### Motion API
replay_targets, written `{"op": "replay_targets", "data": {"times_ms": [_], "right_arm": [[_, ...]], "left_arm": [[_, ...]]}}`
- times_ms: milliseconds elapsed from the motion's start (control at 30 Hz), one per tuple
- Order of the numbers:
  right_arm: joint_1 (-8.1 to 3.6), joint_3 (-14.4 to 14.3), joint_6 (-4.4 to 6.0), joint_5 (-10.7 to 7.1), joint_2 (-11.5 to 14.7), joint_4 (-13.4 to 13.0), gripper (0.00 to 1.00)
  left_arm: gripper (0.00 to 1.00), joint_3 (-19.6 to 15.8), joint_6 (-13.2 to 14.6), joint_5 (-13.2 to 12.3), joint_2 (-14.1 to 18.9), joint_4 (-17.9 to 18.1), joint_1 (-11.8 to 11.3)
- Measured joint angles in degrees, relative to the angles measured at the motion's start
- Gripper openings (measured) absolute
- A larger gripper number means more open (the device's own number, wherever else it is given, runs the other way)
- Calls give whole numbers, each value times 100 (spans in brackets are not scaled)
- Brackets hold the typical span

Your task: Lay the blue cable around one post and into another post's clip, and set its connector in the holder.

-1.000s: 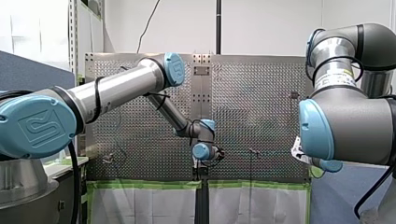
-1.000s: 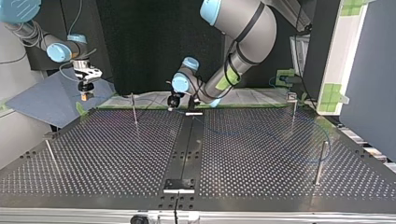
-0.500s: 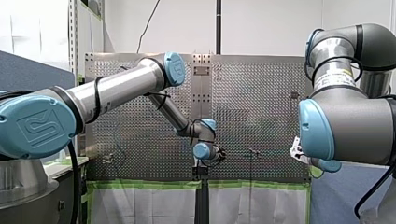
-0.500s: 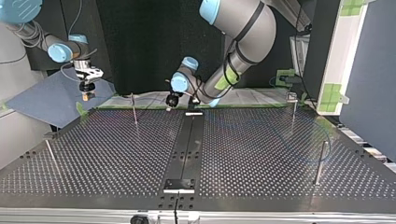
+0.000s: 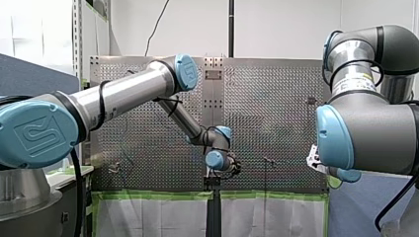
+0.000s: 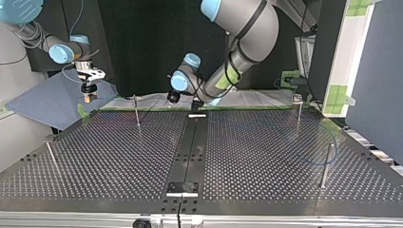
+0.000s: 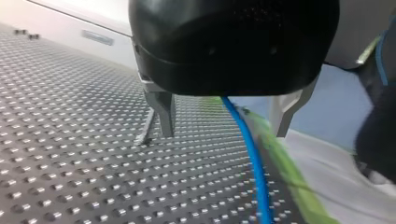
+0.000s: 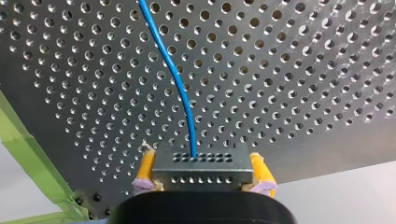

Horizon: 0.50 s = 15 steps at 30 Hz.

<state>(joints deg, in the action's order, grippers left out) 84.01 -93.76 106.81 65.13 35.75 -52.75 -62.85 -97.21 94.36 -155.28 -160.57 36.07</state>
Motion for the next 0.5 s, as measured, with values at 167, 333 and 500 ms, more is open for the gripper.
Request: {"op": "replay_targets", "data": {"times_ms": [167,333,500], "right_arm": [[1,1,0,0,-1,0,0],[8,2,0,0,-1,0,0],[24,2,-1,0,-1,1,0]], "left_arm": [[99,-202,261,-73,166,-188,-19],[99,-422,484,-270,380,-75,-31],[99,-691,592,-498,651,-5,39]]}}
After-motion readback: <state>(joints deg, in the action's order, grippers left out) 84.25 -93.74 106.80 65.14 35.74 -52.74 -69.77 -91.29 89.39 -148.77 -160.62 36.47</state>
